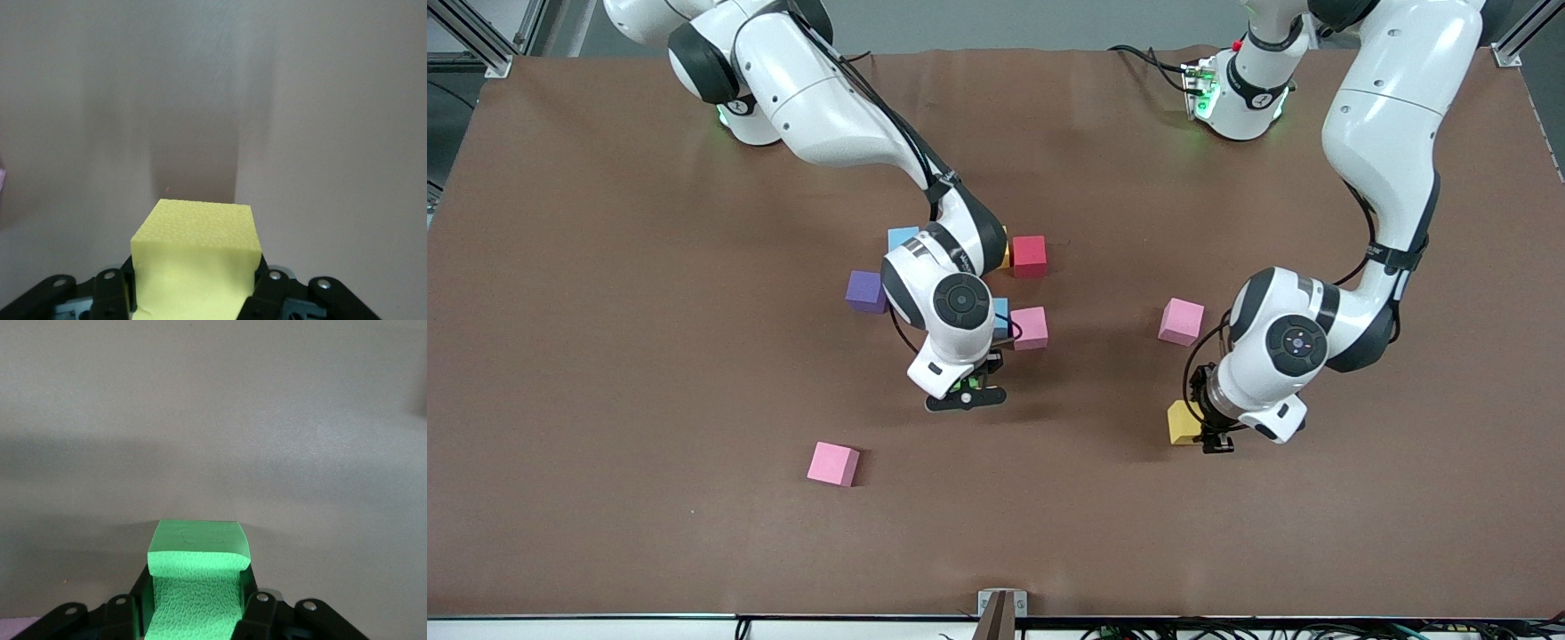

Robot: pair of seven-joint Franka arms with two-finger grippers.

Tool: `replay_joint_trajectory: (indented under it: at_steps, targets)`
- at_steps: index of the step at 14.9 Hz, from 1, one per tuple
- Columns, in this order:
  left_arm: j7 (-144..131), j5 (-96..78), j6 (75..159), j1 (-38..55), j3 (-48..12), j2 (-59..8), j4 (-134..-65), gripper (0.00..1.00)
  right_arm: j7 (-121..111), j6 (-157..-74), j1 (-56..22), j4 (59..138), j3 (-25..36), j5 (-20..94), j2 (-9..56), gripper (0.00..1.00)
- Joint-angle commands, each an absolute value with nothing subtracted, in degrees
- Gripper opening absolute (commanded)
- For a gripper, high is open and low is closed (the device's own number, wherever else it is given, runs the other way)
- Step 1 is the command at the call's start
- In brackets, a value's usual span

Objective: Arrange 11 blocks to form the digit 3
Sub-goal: 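Carry the yellow cube toward the cluster with the left gripper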

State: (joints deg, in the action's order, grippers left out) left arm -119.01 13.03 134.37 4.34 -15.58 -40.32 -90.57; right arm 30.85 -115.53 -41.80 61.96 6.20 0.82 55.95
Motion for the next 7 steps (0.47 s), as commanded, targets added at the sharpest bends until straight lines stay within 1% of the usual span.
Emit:
replay_joint_trajectory:
  at_steps: [1,3,4,5,6,7]
  targets:
    - [-123.47,13.36,131.84,6.5,-15.12,-42.97,-85.97,0.41,30.59,-115.4,-41.48,60.12,5.71,0.7,57.04,0.3]
    - [-125.06,13.45,130.79,8.52,-15.12,-44.82,-83.07,0.41,30.59,-115.4,-41.4,60.12,5.71,0.7,57.04,0.31]
    - [-125.07,13.36,130.43,9.22,-15.12,-45.17,-82.36,0.41,30.59,-115.4,-41.31,60.12,5.71,0.7,57.04,0.33]
    - [-125.07,13.27,130.26,9.84,-15.12,-45.18,-82.09,0.41,30.59,-115.4,-41.22,60.12,5.63,0.7,57.04,0.55]
    - [-125.07,13.1,130.25,10.54,-15.12,-45.18,-82.0,0.41,30.76,-115.31,-41.13,60.03,5.63,0.7,57.04,0.96]
    - [-125.07,13.01,130.25,11.16,-15.12,-45.18,-81.91,0.41,30.5,-115.4,-41.05,60.03,5.45,0.7,57.04,1.0]
